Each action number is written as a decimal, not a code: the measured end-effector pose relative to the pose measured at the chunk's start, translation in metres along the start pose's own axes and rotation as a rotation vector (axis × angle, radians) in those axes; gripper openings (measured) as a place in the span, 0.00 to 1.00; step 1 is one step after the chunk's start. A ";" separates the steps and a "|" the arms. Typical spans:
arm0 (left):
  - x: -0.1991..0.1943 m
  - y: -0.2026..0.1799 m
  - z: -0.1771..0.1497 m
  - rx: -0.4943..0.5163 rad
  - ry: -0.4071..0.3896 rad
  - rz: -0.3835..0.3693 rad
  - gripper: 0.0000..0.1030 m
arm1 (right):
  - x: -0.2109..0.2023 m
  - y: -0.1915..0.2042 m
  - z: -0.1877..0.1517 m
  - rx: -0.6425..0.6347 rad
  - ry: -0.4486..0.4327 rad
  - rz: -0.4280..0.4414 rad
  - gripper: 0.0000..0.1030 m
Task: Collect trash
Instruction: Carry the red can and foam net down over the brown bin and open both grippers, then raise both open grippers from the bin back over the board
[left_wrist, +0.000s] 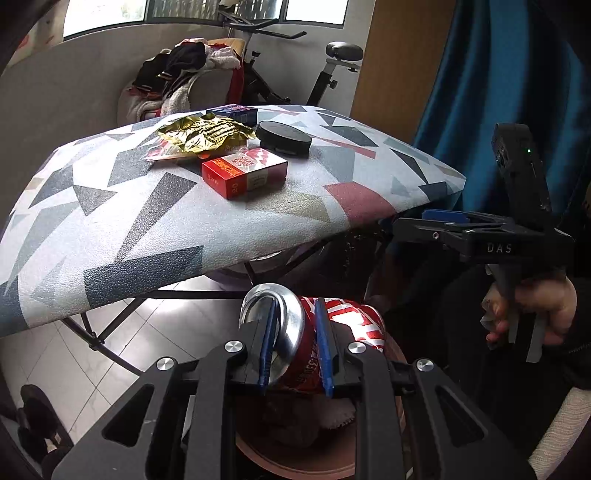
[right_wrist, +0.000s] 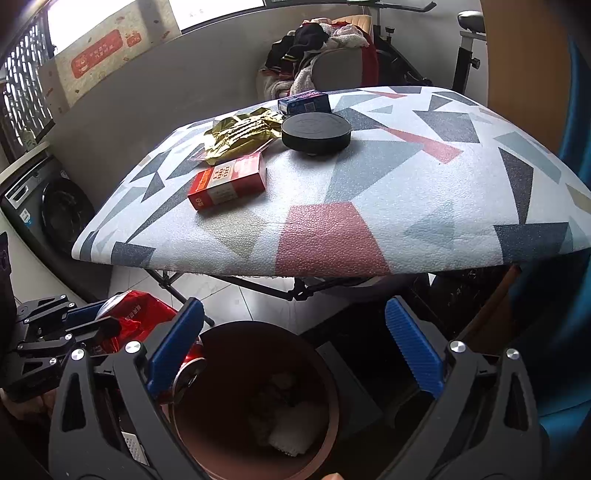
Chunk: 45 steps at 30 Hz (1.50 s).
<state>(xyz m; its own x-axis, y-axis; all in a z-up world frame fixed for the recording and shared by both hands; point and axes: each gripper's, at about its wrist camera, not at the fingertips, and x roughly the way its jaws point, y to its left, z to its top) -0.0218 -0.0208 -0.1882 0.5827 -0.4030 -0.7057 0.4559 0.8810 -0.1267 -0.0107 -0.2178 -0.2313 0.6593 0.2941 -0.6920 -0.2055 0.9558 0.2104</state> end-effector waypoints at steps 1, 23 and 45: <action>0.000 0.001 0.000 -0.004 0.000 0.003 0.20 | 0.000 0.000 0.000 -0.001 0.000 0.000 0.94; -0.012 0.024 0.005 -0.108 -0.063 0.233 0.93 | 0.001 0.004 -0.001 -0.016 0.001 -0.002 0.94; -0.031 0.052 0.054 -0.057 -0.156 0.411 0.94 | 0.003 -0.019 0.047 0.012 -0.056 -0.019 0.94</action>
<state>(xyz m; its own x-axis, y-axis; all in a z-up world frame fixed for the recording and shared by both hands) 0.0196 0.0241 -0.1352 0.8042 -0.0447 -0.5927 0.1295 0.9864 0.1013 0.0292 -0.2346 -0.2046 0.7023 0.2754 -0.6565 -0.1845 0.9610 0.2058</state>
